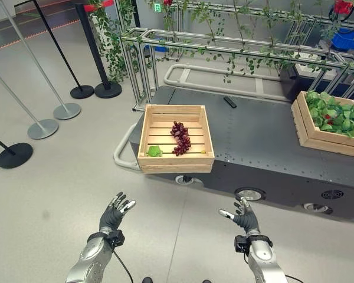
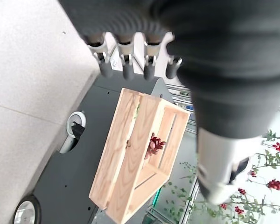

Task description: Pick up the fruits from the basket on one side to the basket on the other side

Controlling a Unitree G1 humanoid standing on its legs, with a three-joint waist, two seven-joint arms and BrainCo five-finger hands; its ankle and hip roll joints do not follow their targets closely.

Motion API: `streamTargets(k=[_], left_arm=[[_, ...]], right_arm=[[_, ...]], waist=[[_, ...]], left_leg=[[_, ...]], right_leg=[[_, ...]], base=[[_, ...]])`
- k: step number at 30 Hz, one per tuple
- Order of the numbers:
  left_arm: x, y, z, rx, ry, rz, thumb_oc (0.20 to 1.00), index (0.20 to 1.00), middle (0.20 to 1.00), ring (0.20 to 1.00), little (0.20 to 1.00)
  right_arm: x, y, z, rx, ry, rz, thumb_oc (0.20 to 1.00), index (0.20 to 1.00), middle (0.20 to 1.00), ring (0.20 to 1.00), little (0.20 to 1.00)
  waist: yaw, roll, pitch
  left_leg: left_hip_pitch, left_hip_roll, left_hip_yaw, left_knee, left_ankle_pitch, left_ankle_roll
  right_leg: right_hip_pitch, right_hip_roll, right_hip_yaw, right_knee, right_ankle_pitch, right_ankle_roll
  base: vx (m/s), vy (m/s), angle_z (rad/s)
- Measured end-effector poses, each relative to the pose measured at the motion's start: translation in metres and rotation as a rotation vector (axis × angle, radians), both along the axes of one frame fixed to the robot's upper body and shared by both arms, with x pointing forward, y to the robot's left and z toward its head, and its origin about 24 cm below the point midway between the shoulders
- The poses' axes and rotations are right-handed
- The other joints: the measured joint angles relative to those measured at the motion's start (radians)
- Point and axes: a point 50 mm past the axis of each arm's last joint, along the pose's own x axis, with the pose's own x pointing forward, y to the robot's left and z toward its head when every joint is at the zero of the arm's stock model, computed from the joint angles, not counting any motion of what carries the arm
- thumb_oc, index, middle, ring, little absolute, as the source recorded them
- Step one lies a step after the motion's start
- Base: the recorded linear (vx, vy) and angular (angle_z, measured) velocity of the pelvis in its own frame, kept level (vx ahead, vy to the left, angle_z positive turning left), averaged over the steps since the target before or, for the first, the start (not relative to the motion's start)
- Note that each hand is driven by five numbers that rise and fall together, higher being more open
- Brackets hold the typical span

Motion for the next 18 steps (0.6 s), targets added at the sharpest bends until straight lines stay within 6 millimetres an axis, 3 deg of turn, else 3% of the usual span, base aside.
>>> streamTargets(k=[18], left_arm=[[-0.0003,0.0021,0.0000,0.044,0.006,0.014,1.000,1.000,1.000,1.000,1.000]], right_arm=[[0.0020,0.0004,0.0033,-0.012,-0.012,0.006,1.000,1.000,1.000,1.000,1.000]], waist=[[0.003,-0.006,-0.010]], left_leg=[[-0.019,-0.003,0.001,0.001,0.001,0.002]], right_leg=[[-0.020,-0.004,0.000,0.007,0.000,0.002]], base=[[0.00,0.024,0.00]])
